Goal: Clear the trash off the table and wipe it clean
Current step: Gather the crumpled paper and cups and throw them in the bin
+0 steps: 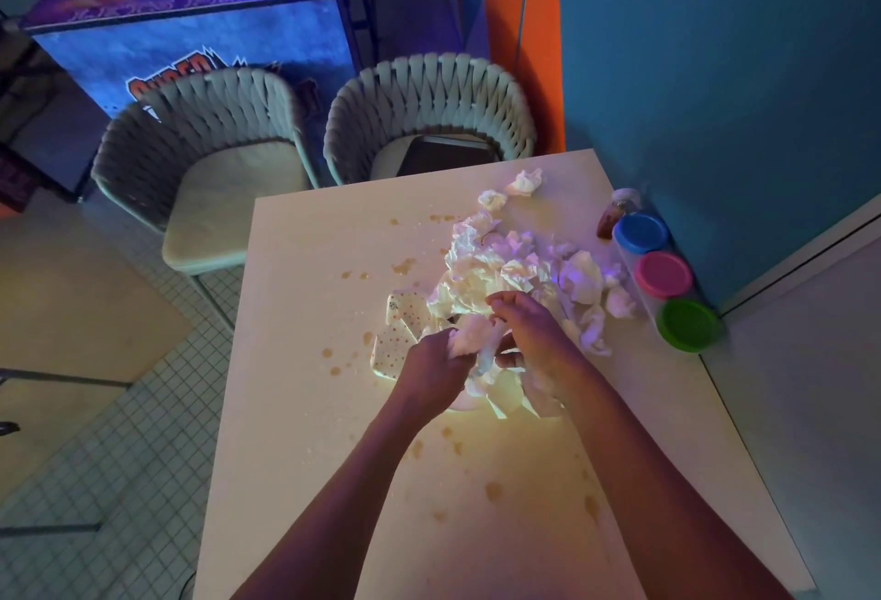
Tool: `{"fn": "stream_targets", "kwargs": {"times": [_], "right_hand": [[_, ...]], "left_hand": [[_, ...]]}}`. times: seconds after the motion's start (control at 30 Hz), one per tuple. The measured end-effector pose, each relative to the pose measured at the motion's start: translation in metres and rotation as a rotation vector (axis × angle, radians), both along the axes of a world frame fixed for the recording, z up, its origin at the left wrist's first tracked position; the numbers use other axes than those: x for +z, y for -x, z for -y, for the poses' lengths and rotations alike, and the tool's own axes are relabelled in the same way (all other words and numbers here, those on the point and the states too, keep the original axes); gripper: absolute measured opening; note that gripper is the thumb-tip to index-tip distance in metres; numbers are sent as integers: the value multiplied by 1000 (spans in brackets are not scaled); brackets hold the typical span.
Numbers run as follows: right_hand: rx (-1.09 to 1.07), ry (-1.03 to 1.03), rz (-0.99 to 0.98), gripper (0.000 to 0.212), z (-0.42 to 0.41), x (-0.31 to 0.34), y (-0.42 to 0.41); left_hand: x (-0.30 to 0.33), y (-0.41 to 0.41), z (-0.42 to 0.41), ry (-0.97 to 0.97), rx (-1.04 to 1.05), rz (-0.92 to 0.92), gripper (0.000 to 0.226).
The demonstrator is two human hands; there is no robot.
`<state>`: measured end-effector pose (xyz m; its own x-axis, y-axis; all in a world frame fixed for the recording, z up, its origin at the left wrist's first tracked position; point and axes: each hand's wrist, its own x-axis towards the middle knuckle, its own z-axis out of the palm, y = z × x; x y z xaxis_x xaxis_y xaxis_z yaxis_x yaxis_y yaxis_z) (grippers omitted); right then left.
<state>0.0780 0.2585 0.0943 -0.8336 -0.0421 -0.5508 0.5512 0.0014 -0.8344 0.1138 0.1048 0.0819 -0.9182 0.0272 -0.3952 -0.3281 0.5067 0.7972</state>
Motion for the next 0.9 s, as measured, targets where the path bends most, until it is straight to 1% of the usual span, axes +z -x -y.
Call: {"fn": "stream_targets", "kwargs": {"times": [0.1, 0.13, 0.17, 0.27, 0.3, 0.33, 0.4, 0.47, 0.5, 0.6, 0.67, 0.73, 0.8, 0.9], "right_hand": [[-69, 90, 44, 18, -4, -2, -3], [-75, 116, 54, 17, -4, -3, -4], [-77, 143, 60, 16, -5, -5, -5], [-77, 222, 57, 17, -1, -7, -6], [-80, 245, 58, 17, 0, -6, -5], [-82, 266, 60, 17, 2, -5, -5], [-75, 286, 63, 17, 4, -2, -4], [-46, 265, 61, 17, 3, 0, -3], [-26, 230, 61, 18, 1, 1, -2], [20, 19, 19, 15, -5, -3, 2], [69, -274, -106, 13, -8, -14, 3], [190, -595, -229, 17, -8, -26, -1], [340, -798, -293, 30, -3, -38, -8], [602, -1049, -330, 59, 6, -56, -19]], "left_hand": [[-3, -1, 3, -41, 74, 3, 16], [-4, -1, 4, -45, 75, -9, 18], [-4, -1, 4, -59, 66, -19, 26], [-7, -2, 5, -152, 29, -35, 62], [-7, -4, 4, -188, 21, -40, 67], [-8, -5, 3, -230, 18, -48, 66], [-9, -6, 0, -258, 13, -66, 50], [-9, -7, -1, -210, 26, -81, 30], [-9, -7, 0, -176, 49, -85, 24], [-16, -7, 9, -100, 137, -72, 15], [-18, -8, 15, -74, 175, -56, 15], [-22, -11, 23, -45, 177, -49, 20], [-26, -17, 30, -7, 169, -36, 28], [-28, -24, 37, 30, 199, 23, 55]]}}
